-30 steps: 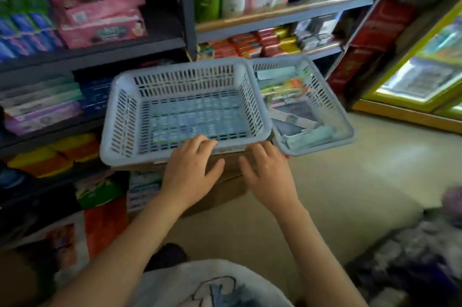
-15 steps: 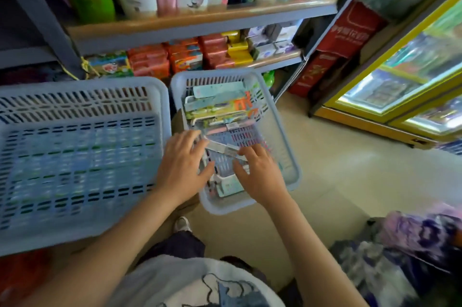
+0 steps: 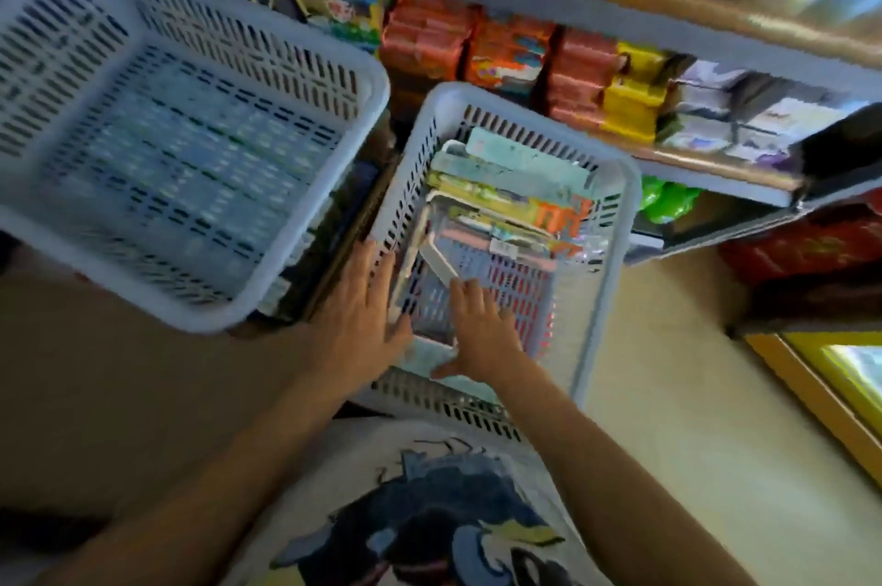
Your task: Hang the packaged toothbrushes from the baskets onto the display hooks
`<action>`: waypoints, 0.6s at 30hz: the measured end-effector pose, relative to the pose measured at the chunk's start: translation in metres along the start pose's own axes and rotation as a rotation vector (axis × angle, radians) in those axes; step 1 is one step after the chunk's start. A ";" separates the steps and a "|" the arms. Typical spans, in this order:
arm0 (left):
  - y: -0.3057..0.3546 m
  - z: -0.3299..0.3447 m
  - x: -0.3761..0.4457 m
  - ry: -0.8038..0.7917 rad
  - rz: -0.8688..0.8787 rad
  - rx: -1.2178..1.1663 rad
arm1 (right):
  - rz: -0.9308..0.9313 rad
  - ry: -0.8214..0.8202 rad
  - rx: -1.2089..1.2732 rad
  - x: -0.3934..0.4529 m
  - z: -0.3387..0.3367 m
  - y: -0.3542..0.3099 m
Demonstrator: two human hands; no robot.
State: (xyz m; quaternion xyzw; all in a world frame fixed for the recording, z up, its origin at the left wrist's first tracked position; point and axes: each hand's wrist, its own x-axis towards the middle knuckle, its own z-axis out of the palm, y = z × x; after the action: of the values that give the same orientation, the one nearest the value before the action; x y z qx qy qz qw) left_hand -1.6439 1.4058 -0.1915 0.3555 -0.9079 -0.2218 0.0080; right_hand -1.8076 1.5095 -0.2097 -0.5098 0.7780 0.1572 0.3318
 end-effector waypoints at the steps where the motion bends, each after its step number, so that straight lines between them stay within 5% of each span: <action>1: 0.004 0.005 -0.011 0.014 -0.072 -0.013 | -0.025 0.007 -0.072 0.000 0.012 0.003; 9: 0.025 0.038 -0.076 0.092 -0.388 -0.091 | -0.066 0.142 -0.100 0.002 0.050 0.024; 18: 0.027 0.049 -0.092 0.036 -0.350 -0.083 | 0.029 0.056 0.122 0.017 0.018 0.040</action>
State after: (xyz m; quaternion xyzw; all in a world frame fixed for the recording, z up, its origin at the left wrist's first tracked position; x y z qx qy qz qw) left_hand -1.6008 1.5022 -0.2117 0.5113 -0.8220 -0.2508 0.0003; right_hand -1.8415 1.5256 -0.2377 -0.4814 0.8024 0.0999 0.3382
